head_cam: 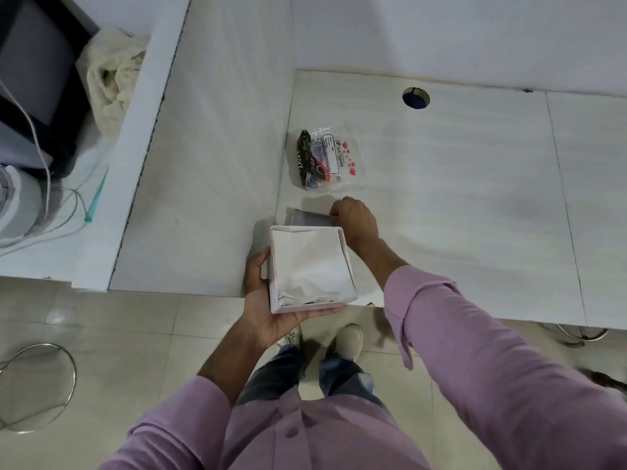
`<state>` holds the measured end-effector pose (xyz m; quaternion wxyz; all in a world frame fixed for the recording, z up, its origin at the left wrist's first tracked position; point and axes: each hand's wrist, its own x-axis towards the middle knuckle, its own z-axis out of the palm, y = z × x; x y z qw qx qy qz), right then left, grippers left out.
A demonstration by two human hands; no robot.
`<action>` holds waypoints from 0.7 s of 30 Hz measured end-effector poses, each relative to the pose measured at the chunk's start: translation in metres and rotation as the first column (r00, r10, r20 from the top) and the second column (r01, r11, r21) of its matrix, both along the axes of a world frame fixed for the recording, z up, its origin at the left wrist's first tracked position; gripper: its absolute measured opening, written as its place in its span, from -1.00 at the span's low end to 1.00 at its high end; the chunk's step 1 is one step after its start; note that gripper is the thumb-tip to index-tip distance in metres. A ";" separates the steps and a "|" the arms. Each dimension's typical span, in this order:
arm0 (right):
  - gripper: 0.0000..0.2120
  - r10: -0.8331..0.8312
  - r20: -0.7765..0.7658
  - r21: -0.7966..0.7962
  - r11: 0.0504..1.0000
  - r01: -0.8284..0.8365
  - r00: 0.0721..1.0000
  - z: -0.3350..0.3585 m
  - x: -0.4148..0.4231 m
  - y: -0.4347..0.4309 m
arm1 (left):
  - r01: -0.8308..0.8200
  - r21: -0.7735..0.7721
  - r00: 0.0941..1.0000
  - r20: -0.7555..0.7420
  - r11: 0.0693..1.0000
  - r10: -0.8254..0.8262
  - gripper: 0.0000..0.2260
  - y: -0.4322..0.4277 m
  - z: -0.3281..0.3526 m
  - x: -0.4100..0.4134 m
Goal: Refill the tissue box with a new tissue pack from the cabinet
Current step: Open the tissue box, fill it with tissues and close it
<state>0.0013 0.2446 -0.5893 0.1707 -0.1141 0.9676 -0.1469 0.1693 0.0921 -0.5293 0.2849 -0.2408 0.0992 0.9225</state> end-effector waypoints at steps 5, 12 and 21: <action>-0.80 -0.069 0.077 -0.138 0.987 0.079 0.995 0.031 -0.007 0.015 | -0.009 -0.020 1.000 0.029 1.000 0.009 -0.17 0.000 0.001 -0.003; -0.77 -0.379 -0.203 -0.538 0.813 0.221 0.903 0.130 0.028 0.074 | 0.017 -0.033 0.999 0.039 0.999 -0.015 -0.23 0.010 0.003 -0.008; -0.92 -0.097 -0.536 -0.565 0.779 -0.271 0.839 0.116 0.143 0.076 | 0.052 -0.102 0.992 -0.114 0.993 -0.063 -0.28 0.020 0.014 -0.025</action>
